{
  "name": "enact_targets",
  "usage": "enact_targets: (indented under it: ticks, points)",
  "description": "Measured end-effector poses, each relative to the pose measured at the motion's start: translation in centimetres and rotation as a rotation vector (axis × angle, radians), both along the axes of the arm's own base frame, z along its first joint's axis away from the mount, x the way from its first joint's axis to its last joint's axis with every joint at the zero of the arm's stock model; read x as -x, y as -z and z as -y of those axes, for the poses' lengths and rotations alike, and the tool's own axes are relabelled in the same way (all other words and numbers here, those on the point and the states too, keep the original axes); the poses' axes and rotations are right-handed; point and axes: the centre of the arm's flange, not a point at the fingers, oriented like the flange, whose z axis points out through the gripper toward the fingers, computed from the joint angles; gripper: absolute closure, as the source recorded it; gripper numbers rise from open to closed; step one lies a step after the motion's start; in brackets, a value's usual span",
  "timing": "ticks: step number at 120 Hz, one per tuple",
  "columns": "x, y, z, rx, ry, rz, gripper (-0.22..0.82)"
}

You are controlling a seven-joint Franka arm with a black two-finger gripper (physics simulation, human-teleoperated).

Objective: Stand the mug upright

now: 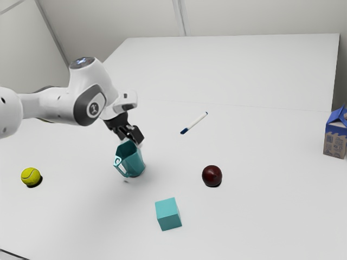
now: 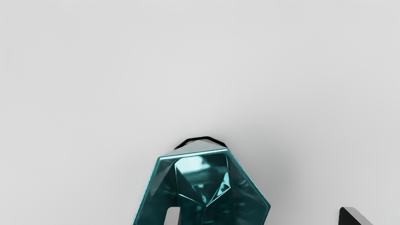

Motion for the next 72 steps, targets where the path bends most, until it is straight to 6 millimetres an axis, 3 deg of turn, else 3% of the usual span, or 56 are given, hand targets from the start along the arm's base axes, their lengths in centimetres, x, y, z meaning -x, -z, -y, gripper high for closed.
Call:
enact_targets:
  ticks: [12,26,44,54,72]
  points:
    - [-1.4,-2.9,-0.3,-0.006,-0.007,0.018,0.04]
    - [-4.3,-6.3,-0.7,-0.025,-0.026,0.013,0.02]
    - [-7.7,-9.1,-1.8,-0.043,-0.067,-0.037,0.01]
    - [-9.3,-10.0,-2.4,-0.039,-0.090,-0.078,0.01]
    - [-10.8,-9.9,-0.8,-0.038,-0.081,-0.156,0.00]
